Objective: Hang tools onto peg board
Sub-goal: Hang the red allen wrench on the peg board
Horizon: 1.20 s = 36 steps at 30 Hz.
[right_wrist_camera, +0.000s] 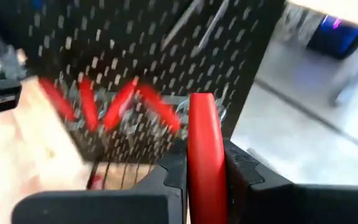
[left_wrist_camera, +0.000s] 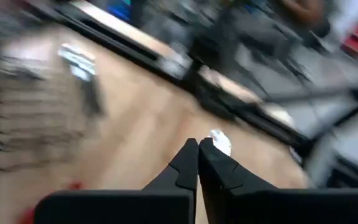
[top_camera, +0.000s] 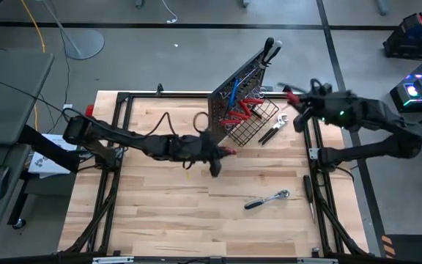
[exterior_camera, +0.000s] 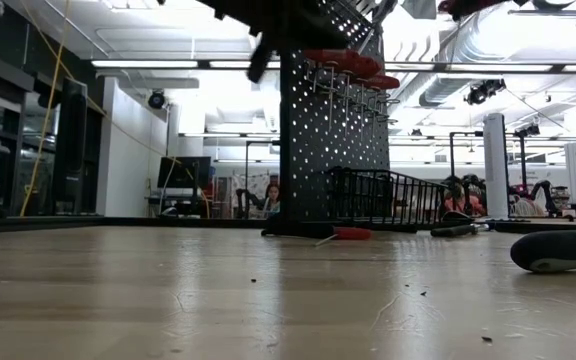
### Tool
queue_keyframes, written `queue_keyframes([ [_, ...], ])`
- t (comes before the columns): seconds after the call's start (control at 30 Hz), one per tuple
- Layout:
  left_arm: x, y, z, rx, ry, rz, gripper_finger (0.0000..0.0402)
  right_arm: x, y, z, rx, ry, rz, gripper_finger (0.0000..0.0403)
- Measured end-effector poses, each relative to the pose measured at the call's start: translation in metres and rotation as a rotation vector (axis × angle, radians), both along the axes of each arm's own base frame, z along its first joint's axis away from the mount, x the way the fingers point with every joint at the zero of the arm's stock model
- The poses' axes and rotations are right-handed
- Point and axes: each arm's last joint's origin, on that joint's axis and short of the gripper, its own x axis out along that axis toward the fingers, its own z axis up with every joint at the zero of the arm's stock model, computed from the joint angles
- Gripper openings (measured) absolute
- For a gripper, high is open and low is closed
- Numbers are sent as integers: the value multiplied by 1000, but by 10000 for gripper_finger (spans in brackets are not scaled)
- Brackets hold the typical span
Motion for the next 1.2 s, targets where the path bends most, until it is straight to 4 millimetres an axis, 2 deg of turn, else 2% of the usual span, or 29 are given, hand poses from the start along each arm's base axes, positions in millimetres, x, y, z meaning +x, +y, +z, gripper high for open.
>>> queue_keyframes([
  [0.13, -9, 8, 10, 71, -9, 227, 1, -3, -13, 11, -70, -60, 44, 41],
  [0.23, -15, 11, 13, 118, 12, 305, 0, 0, -21, 13, -94, -44, 88, 41],
  [0.37, -27, 6, 15, 88, 63, 386, 0, 12, -37, 10, -105, -1, 171, 41],
  [0.43, -38, 1, 16, 81, 105, 418, 0, 17, -47, 9, -112, 0, 190, 41],
  [0.6, -67, -2, 35, 132, 121, 520, 0, 22, -69, 8, -91, -25, 232, 41],
  [0.77, -80, 24, 28, 242, 295, 601, 0, 32, -83, 0, -80, 18, 284, 41],
  [1.07, -75, 68, 22, 278, 358, 707, 0, 51, -96, -9, -32, 21, 299, 41],
  [1.2, -76, 83, 21, 291, 390, 733, 0, 54, -93, -10, 34, -19, 305, 41],
])
